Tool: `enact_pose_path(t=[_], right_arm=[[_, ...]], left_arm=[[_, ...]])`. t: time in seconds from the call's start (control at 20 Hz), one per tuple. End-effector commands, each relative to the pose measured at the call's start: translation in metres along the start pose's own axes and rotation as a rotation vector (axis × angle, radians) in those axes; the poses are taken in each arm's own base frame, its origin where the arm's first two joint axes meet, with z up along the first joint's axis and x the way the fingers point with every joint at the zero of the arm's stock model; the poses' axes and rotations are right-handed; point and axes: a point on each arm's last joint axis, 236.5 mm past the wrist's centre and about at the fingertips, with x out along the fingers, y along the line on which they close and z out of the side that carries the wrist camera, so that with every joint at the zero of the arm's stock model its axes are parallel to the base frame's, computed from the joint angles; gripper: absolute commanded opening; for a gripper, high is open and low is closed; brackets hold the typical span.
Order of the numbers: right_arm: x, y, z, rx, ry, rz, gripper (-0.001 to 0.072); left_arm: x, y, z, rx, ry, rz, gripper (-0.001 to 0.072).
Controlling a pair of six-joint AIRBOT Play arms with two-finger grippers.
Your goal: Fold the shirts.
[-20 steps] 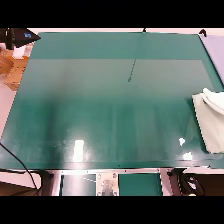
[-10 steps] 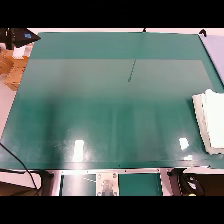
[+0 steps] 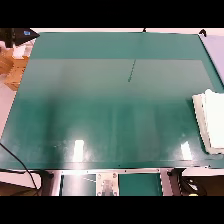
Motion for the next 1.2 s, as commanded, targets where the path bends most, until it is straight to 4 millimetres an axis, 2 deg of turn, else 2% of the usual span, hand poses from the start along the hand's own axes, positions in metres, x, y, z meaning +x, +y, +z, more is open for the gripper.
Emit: enact_pose_path(t=[0.0,0.1,0.25,0.35,0.45,0.55,0.6,0.65,0.75,0.85,1.15], right_arm=[[-0.022,0.119,-0.017,-0.290,-0.071,0.167,0.0013],[-0.016,0.157,-0.058,-0.433,-0.025,0.188,0.0013],[0.000,0.183,-0.136,-0.577,0.044,0.212,0.0012],[0.015,0.180,-0.200,-0.668,0.090,0.228,0.0012],[0.031,0.165,-0.266,-0.740,0.138,0.241,0.0012],[0.045,0.145,-0.318,-0.792,0.169,0.257,0.0012],[0.049,0.138,-0.334,-0.815,0.172,0.270,0.0012],[0.053,0.132,-0.346,-0.836,0.173,0.278,0.0013],[0.054,0.125,-0.360,-0.860,0.191,0.280,0.0013],[0.053,0.116,-0.370,-0.876,0.240,0.259,0.0014],[0.053,0.116,-0.370,-0.876,0.238,0.260,0.0014]], left_arm=[[-0.002,0.001,0.001,0.013,-0.010,0.031,0.0023],[-0.004,0.005,-0.024,0.011,0.075,0.081,0.0023],[0.002,-0.006,-0.066,-0.008,0.130,0.114,0.0023],[0.010,-0.011,-0.108,-0.005,0.164,0.138,0.0023],[0.018,-0.016,-0.161,-0.024,0.205,0.135,0.0023],[0.023,-0.015,-0.206,-0.049,0.217,0.135,0.0024],[0.024,-0.012,-0.222,-0.068,0.221,0.137,0.0024],[0.024,-0.009,-0.235,-0.083,0.227,0.142,0.0024],[0.024,-0.006,-0.248,-0.098,0.254,0.143,0.0025],[0.025,-0.007,-0.246,-0.099,0.247,0.140,0.0026],[0.026,-0.004,-0.238,-0.095,0.210,0.149,0.0026]])
